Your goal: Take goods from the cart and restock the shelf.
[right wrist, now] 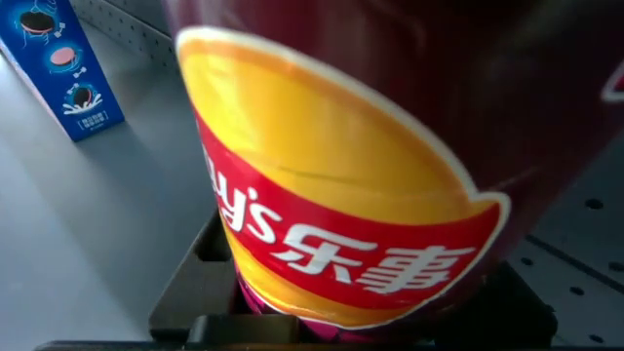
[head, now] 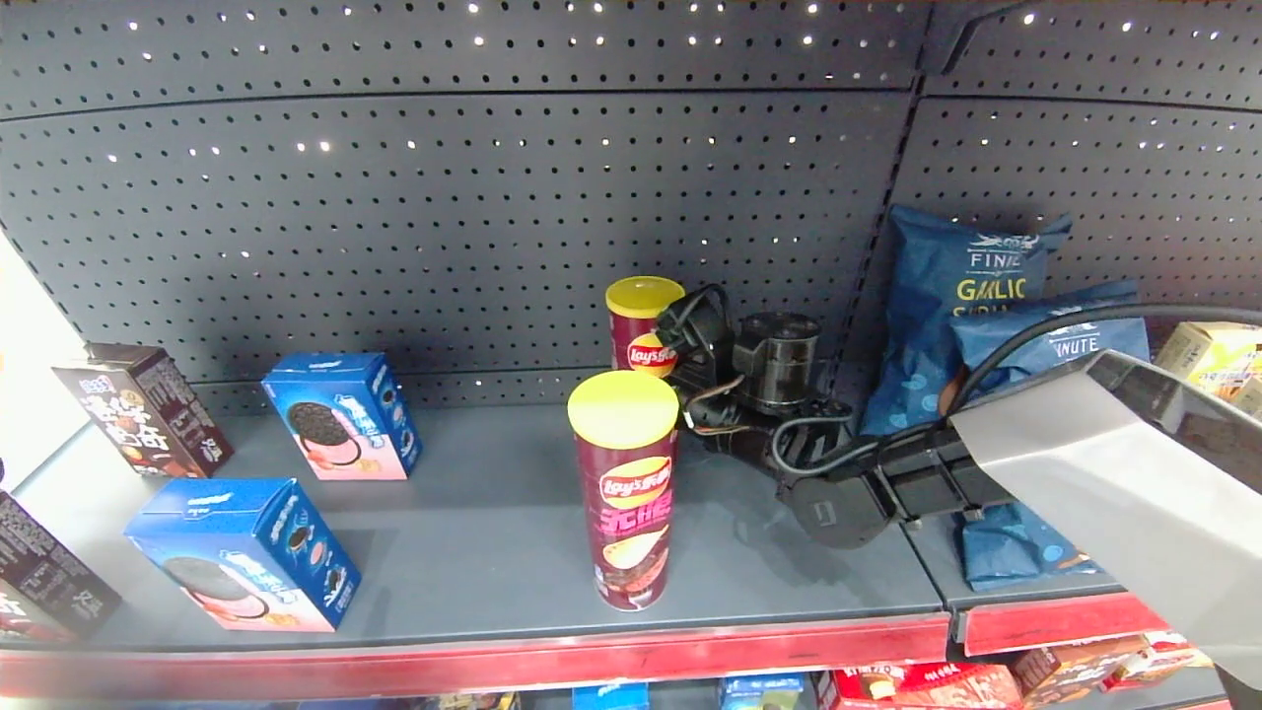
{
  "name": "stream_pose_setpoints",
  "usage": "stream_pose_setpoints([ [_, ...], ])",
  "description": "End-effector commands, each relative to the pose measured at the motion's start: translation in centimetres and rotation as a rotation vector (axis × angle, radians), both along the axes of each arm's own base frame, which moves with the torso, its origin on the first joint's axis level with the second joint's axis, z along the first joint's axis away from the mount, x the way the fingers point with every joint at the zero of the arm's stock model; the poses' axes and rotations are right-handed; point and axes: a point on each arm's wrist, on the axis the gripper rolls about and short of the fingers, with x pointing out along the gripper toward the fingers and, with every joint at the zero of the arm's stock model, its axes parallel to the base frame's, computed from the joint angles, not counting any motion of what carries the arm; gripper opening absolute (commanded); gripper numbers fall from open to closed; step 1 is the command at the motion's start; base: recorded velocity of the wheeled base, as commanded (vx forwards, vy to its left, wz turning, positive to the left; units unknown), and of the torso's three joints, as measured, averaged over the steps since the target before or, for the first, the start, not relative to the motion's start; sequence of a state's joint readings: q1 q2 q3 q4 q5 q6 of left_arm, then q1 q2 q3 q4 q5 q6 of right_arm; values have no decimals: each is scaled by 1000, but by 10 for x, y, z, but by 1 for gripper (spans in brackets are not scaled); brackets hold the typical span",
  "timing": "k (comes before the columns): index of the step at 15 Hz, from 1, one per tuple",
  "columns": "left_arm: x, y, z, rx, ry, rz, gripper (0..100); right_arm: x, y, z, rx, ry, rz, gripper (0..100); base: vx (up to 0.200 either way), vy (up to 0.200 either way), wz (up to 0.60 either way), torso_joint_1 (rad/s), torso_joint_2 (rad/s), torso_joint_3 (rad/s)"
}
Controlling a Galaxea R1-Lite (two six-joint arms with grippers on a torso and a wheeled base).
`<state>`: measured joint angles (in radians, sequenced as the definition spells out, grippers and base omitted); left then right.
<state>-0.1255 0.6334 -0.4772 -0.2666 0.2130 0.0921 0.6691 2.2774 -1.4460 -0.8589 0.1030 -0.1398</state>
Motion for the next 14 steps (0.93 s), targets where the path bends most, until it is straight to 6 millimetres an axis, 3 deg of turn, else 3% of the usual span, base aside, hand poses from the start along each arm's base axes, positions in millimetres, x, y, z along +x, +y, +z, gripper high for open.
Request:
stream_pose_setpoints([
  [1,0,0,-1,0,3,0,100,3,2,-12,-13,17,-2,0,0,0,0,0,0,0],
  [8,0,0,-1,0,3,0,100,7,-3,-11,-11,12,-16,0,0,0,0,0,0,0],
  [9,1,0,-2,1,8,0,100,7,-4,-10,-11,12,-19,100,0,0,0,0,0,0],
  [14,1,0,-4,1,12,0,100,-2,-9,5,2,-4,-24,100,0,0,0,0,0,0],
])
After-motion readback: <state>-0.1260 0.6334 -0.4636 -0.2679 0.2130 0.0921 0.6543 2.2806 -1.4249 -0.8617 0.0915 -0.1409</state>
